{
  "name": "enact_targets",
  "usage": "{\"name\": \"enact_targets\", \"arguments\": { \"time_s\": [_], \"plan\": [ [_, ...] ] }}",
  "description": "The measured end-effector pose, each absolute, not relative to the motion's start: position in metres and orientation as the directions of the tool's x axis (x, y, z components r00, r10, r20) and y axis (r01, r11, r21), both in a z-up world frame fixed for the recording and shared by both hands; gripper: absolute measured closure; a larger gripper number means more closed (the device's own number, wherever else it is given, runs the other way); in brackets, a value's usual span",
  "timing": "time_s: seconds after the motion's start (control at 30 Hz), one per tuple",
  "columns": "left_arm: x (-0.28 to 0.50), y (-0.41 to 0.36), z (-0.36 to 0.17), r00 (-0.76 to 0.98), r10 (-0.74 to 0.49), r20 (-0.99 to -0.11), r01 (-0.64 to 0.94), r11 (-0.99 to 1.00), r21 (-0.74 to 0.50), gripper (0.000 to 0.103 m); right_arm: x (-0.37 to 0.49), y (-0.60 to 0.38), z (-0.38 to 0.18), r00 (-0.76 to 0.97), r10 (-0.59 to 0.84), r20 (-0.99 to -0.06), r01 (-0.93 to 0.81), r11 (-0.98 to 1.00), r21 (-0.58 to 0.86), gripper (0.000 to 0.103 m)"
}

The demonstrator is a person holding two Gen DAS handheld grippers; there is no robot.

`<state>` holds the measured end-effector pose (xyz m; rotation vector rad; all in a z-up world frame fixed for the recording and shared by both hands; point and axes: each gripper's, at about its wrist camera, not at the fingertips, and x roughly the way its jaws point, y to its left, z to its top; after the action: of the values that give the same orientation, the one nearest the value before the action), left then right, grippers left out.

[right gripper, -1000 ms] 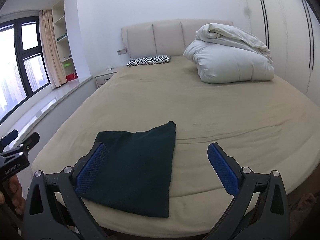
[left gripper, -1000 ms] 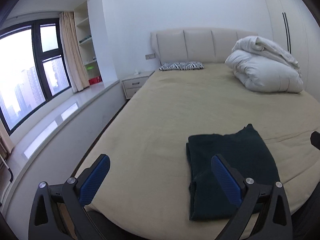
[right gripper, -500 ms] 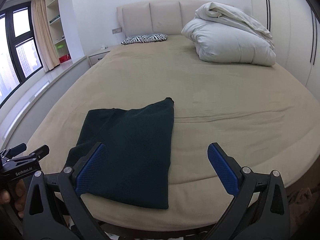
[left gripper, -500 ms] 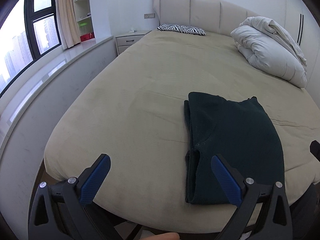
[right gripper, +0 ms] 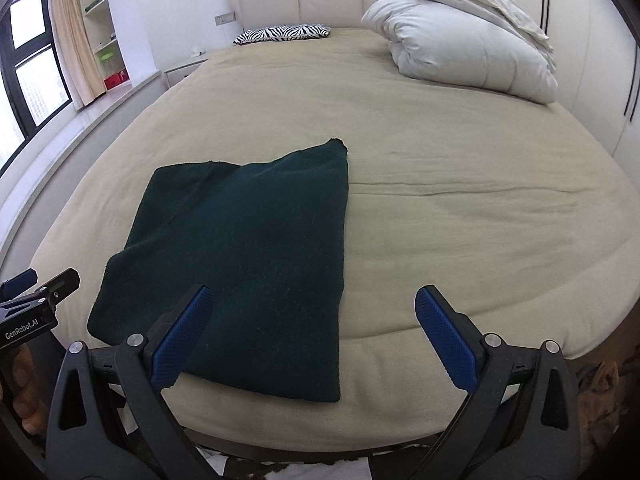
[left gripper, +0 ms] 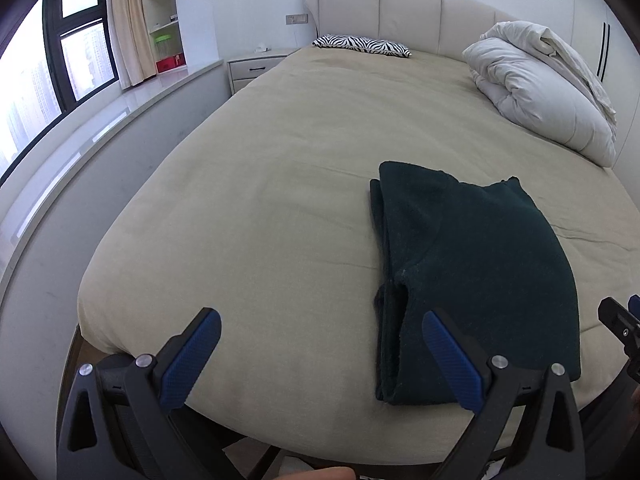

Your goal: Fold small clothes

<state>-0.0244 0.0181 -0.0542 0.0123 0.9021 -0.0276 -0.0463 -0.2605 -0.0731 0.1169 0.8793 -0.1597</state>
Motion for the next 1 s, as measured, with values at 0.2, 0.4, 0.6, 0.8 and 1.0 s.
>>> {"name": "enact_targets", "arguments": {
  "time_s": [0.2, 0.4, 0.6, 0.8, 1.0],
  "plan": [
    [-0.023, 0.020, -0.054, 0.622, -0.018, -0.783, 0.030, 1.000, 0.001, 0.000, -0.044, -0.256, -0.075, 0.619, -0.089, -0.780, 0.184, 0.982, 0.034, 0.000],
    [-0.023, 0.019, -0.054, 0.624, -0.019, -0.781, 0.036, 0.999, 0.004, 0.000, -0.043, -0.252, -0.074, 0.617, -0.086, -0.782, 0.182, 0.983, 0.035, 0.000],
    [-0.023, 0.017, -0.053, 0.626, -0.027, -0.779, 0.044, 0.999, 0.001, 0.000, -0.043, -0.250, -0.074, 0.618, -0.083, -0.782, 0.183, 0.982, 0.040, 0.000],
    [-0.024, 0.015, -0.053, 0.628, -0.031, -0.778, 0.049, 0.999, 0.000, 0.000, -0.043, -0.250, -0.074, 0.618, -0.081, -0.782, 0.182, 0.982, 0.043, 0.000],
    [-0.024, 0.014, -0.052, 0.629, -0.032, -0.776, 0.049, 0.999, -0.002, 0.000, -0.042, -0.249, -0.073, 0.618, -0.078, -0.783, 0.183, 0.982, 0.047, 0.000]
  ]
}}
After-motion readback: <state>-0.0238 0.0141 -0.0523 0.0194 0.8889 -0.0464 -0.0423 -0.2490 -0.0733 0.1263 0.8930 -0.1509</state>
